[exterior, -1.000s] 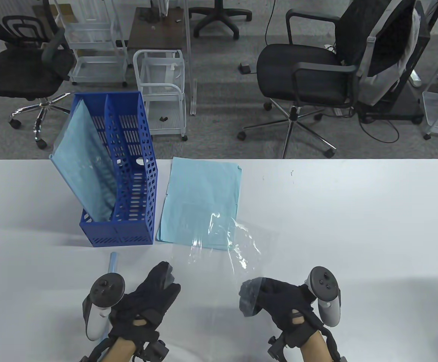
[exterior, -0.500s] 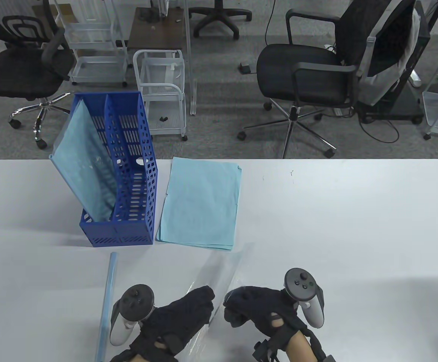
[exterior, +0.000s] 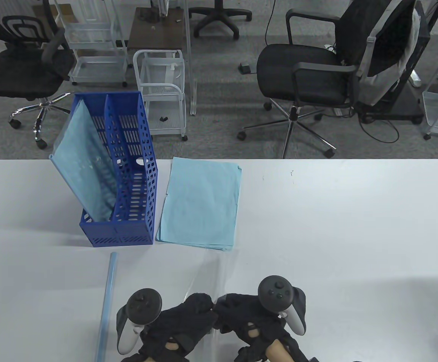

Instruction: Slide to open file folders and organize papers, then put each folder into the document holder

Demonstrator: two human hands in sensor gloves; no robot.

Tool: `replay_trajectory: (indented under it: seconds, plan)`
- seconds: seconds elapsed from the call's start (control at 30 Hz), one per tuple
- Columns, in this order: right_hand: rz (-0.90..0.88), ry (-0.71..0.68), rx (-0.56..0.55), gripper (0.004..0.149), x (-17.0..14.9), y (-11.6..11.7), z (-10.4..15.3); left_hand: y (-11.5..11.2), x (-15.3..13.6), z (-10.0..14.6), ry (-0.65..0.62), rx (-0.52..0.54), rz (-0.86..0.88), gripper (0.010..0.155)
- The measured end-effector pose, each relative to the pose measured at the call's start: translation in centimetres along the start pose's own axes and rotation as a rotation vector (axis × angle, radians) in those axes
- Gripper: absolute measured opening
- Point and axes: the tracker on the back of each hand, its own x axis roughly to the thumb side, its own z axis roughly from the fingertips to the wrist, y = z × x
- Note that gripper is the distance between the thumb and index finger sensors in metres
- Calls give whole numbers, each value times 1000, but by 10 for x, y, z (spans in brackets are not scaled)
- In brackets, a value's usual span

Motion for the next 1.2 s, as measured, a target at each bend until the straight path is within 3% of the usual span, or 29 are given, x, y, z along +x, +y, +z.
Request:
replay_trajectory:
  seconds: [0.17,0.27,0.4,0.63,0.77,0.9,1.2]
  plan:
    - [-48,-21,46,44,2,-11,0,22,0,3,-10,48,22,44]
    - [7,9,26,44,1,-31,4,47,8,11,-27,175,-129,44]
    - [230,183,-47,44,-18,-77,13,93,7,24,29,310,-202,43]
    - [397,517,-213,43,-74,-134,30,144,-25,23,281,357,-297,43]
    - [375,588,-200,43,-91,-137,27,141,-43,8,402,278,-353,43]
    - [501,661,-156,43,-96,-130,21,131,-43,2,460,260,-464,43]
    - [740,695,-167,43,-81,-112,12,115,-43,-8,554,272,-658,45]
